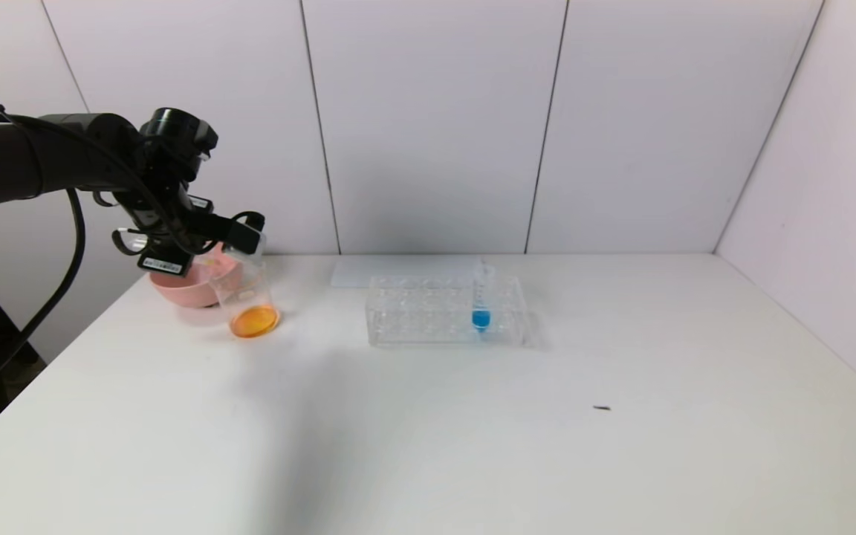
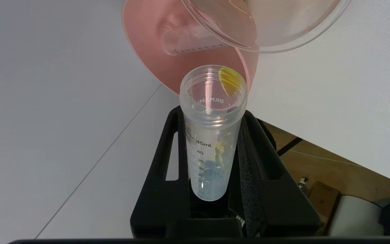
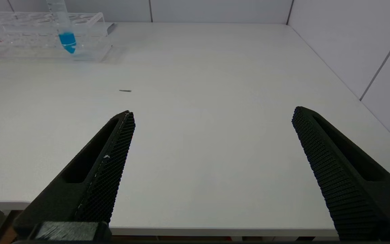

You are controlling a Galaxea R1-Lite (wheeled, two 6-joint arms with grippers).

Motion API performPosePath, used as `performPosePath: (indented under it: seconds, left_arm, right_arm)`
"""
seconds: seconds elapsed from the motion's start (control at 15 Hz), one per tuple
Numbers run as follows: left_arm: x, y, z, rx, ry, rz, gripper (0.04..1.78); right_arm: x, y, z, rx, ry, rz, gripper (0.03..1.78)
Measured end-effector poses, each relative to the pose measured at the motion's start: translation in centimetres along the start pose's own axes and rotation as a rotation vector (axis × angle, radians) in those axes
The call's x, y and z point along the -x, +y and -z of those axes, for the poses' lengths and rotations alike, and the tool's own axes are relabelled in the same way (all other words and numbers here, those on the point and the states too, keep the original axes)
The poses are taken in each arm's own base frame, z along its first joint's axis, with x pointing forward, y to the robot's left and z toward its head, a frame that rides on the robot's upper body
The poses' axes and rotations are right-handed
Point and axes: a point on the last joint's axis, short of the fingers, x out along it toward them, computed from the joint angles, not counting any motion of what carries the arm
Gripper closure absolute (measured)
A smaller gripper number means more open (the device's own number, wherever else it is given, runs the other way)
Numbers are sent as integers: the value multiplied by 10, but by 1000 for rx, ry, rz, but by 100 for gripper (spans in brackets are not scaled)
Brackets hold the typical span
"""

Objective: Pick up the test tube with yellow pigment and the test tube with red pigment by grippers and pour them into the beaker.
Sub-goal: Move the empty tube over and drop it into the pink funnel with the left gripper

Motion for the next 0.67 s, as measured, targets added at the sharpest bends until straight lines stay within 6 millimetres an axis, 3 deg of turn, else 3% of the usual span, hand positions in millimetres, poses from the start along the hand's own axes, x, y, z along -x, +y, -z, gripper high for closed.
performPosePath:
  seconds: [0.67]
  left_arm:
    - [8, -4, 11, 107, -117, 16, 138]
  right_arm:
    - [0, 0, 0, 0, 0, 0, 11]
